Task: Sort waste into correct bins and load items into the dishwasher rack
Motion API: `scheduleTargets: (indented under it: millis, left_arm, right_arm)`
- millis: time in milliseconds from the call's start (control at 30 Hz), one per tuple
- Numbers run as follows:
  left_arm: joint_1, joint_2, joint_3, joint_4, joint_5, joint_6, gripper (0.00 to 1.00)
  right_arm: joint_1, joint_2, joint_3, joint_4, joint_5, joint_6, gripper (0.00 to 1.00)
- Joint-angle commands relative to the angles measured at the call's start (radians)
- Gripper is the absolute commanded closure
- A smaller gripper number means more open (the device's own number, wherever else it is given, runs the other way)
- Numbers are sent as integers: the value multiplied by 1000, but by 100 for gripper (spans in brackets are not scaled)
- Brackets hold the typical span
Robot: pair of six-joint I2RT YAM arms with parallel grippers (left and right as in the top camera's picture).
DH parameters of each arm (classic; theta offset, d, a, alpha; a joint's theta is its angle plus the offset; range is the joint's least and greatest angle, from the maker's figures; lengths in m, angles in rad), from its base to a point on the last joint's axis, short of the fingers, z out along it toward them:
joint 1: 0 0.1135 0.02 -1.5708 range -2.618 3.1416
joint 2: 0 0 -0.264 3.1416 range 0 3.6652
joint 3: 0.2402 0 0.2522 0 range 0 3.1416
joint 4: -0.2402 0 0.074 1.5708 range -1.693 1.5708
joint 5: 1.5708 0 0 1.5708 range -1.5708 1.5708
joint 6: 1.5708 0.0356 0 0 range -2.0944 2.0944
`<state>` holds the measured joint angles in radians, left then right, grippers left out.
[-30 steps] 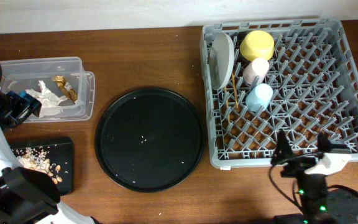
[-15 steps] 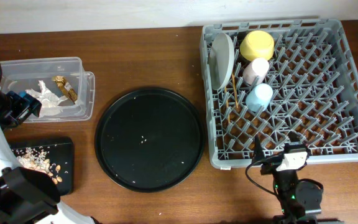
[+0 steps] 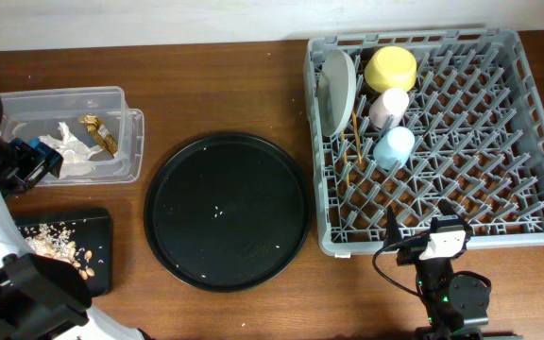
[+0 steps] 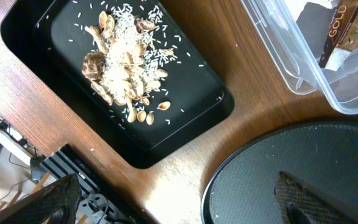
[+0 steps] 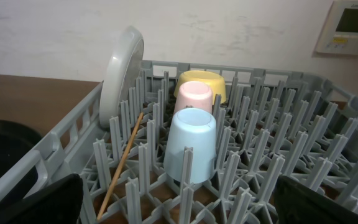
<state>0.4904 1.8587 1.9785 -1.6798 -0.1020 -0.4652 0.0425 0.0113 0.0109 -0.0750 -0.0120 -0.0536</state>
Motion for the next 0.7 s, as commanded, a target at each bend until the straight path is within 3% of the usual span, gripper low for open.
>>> scheduleTargets:
  millis: [0, 100, 133, 200, 400, 467, 567, 667]
  left_arm:
    - [3, -19, 10, 0, 0, -2, 1]
    - [3, -19, 10, 0, 0, -2, 1]
    - [3, -21, 7, -8, -23, 55, 1]
    - [-24, -72, -87, 45, 31, 59, 1]
    - [-519, -714, -974, 1008, -1, 126, 1]
    - [-575, -1032, -1237, 1057, -14, 126, 1]
    - [-575, -1420, -1481, 1090, -110, 127, 1]
    - [-575, -1610, -1759, 1397, -42, 211, 1]
  right_arm:
    - [-5, -7, -5, -6, 16, -2, 2]
    - [-5, -7, -5, -6, 16, -2, 2]
    - [-5, -7, -5, -6, 16, -2, 2]
    - [-5, -7, -5, -6, 16, -2, 2]
    - [-5, -7, -5, -6, 16, -2, 2]
    - [-5, -7, -5, -6, 16, -2, 2]
    - [-5, -6, -5, -6, 16, -2, 2]
    - [-5, -7, -5, -6, 16, -2, 2]
